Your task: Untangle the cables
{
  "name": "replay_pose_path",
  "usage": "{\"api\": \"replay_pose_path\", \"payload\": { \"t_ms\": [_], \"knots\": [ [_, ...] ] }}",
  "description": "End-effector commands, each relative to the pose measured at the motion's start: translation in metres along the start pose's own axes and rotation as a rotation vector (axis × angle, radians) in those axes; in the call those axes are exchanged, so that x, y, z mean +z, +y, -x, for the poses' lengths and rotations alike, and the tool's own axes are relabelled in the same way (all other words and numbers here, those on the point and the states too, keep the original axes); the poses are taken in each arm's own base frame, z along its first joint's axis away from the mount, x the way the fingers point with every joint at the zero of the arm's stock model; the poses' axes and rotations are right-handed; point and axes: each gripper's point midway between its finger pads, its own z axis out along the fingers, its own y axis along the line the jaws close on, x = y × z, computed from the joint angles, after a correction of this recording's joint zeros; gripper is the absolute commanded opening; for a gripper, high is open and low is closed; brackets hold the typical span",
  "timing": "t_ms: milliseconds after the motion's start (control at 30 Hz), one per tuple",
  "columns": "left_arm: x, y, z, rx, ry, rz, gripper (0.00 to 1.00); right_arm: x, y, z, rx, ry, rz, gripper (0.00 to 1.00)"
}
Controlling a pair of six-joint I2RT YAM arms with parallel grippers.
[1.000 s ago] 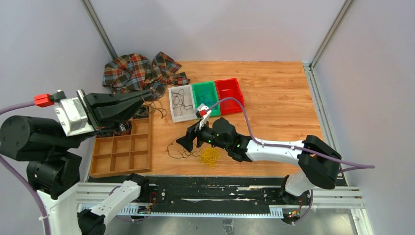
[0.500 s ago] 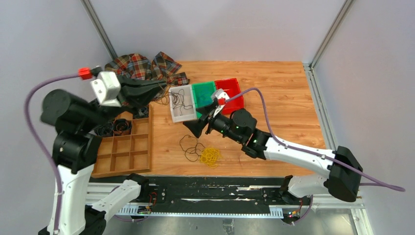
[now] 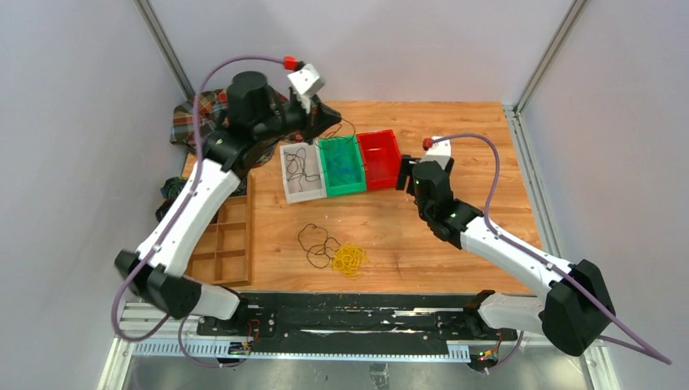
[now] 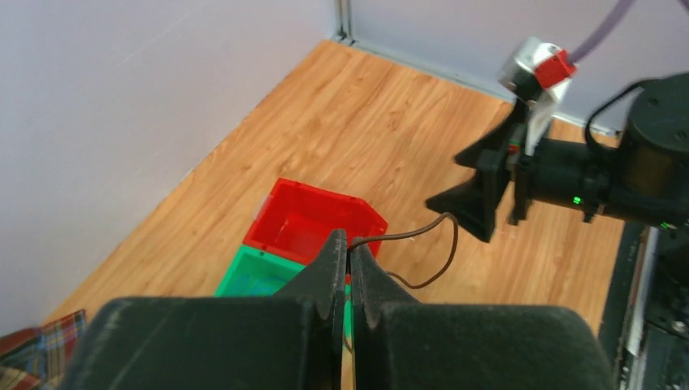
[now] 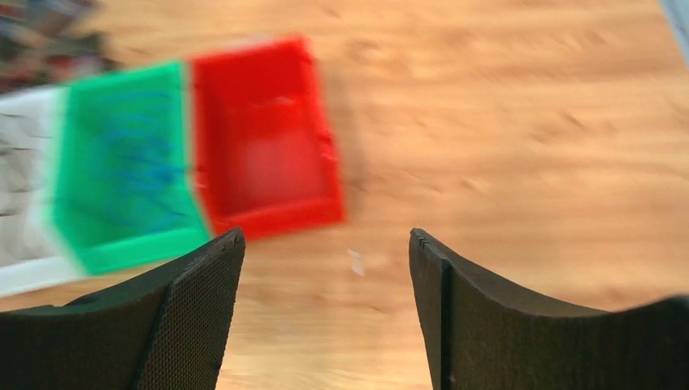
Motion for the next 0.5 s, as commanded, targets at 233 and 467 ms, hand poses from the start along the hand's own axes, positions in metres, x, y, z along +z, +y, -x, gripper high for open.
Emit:
{"api": "replay_pose_path", "payload": {
  "t_ms": [233, 467],
  "knots": [
    [0.134, 0.050, -0.040, 0.084, 0.104, -0.028, 0.00, 0.009, -0.076, -0.016, 0.065, 0.010, -0.267, 0.77],
    [0.109, 0.102, -0.059, 0.064, 0.111, 0.091, 0.01, 0.020, -0.085, -0.022, 0.082, 0.025, -0.261, 0.76]
  ]
}}
